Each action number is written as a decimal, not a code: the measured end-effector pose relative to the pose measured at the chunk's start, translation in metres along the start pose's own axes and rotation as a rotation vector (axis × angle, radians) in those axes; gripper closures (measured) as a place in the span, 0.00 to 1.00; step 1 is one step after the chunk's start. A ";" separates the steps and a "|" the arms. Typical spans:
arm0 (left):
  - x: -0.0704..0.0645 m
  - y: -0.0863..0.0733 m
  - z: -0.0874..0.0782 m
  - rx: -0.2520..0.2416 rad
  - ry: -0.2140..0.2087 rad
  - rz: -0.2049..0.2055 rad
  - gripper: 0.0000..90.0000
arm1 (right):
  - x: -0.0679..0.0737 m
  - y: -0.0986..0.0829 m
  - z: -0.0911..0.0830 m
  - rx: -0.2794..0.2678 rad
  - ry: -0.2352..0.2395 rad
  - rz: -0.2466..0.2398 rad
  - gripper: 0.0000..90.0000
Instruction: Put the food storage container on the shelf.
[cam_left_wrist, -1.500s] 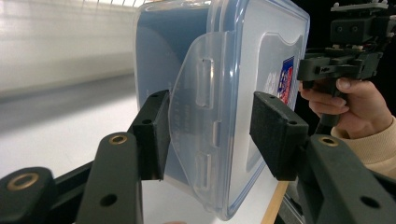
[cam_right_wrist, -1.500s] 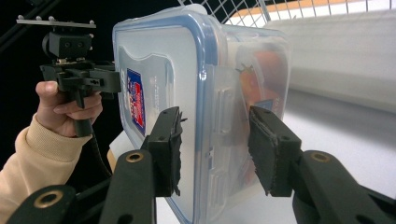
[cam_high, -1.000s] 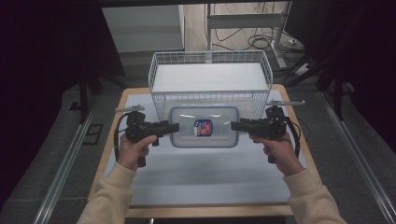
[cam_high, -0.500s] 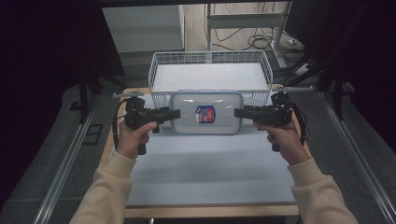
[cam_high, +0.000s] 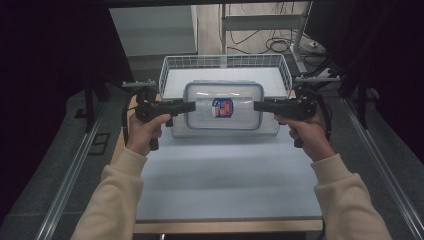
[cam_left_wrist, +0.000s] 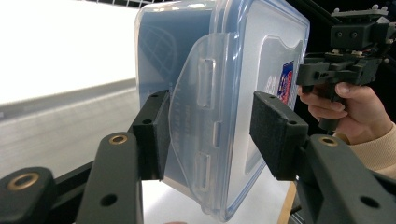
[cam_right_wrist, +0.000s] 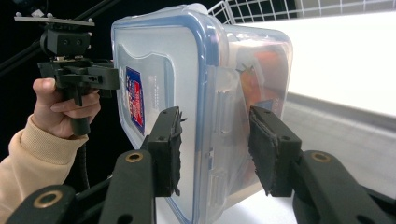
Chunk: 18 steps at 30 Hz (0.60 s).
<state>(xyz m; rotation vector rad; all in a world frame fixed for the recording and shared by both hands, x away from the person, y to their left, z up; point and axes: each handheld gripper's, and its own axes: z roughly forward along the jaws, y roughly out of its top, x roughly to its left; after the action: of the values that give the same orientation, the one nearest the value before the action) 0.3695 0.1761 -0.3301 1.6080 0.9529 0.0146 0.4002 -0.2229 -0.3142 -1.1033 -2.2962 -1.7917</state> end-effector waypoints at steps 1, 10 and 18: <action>0.000 0.003 0.001 0.001 0.003 0.002 0.55 | -0.001 0.002 0.000 -0.001 0.001 0.001 0.62; 0.006 0.025 0.014 0.002 0.009 0.008 0.55 | -0.017 0.024 0.000 -0.003 -0.003 0.005 0.62; 0.021 0.043 0.028 0.000 0.007 -0.011 0.55 | -0.036 0.041 0.008 0.004 -0.008 0.022 0.61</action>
<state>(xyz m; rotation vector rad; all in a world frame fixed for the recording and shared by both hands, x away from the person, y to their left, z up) 0.4214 0.1672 -0.3133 1.6039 0.9671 0.0121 0.4521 -0.2308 -0.2975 -1.1318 -2.2821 -1.7774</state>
